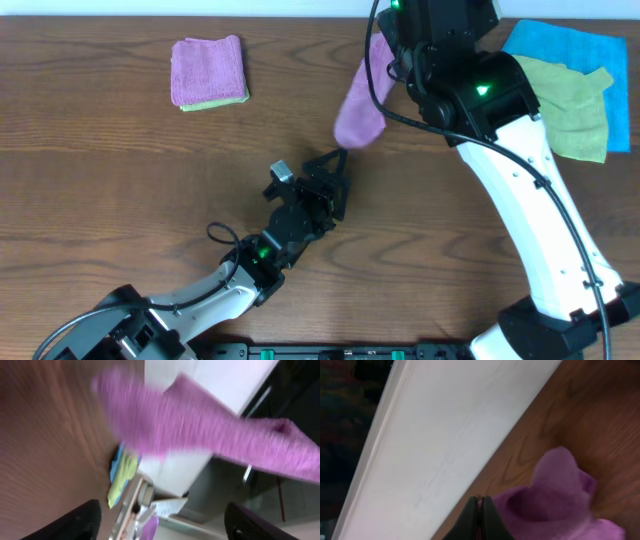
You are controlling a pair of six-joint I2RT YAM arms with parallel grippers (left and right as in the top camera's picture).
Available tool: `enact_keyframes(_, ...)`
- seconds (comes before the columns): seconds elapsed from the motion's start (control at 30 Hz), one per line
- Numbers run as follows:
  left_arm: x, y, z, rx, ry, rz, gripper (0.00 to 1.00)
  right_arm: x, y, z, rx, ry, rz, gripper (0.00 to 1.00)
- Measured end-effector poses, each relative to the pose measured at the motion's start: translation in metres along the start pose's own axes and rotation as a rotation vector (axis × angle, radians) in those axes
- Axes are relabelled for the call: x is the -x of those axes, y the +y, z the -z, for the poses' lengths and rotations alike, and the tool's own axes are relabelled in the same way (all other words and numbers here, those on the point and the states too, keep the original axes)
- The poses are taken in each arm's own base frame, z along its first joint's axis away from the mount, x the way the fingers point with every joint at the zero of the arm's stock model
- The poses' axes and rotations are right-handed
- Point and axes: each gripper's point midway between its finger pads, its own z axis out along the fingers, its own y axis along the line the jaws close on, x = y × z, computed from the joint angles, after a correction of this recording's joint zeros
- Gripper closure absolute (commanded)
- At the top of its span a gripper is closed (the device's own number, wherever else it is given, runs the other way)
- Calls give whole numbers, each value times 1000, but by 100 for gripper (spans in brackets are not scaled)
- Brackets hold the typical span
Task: Fold the cloth
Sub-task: 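Move the left gripper up toward the hanging pink cloth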
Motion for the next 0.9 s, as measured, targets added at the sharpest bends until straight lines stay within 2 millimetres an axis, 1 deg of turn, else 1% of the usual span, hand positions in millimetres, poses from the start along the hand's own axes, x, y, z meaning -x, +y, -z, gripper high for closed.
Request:
enact_keyframes(0.13,7,0,0,-1,-39,-3,24,-7,4,2,14,11,5,99)
enact_keyframes(0.27,7,0,0,-4,-43,-4,22,-15,9,5,31,27,11,99)
enact_keyframes(0.33,3,-4,-1,-9,-30,-2,21,-16,10,6,36,29,11,99)
enact_keyframes(0.47,-14,-16,-5,-34,13,4,21,-16,12,6,45,27,7,99)
enact_keyframes(0.57,-19,-12,-5,-18,25,-1,22,-16,14,6,50,26,4,99)
enact_keyframes(0.67,-12,1,-5,35,-12,-18,23,-19,14,6,54,43,5,99)
enact_keyframes(0.7,-9,3,-5,41,-30,-22,28,-20,15,7,56,53,5,99)
enact_keyframes(0.9,6,1,-4,23,-110,-30,29,-24,16,7,61,72,5,99)
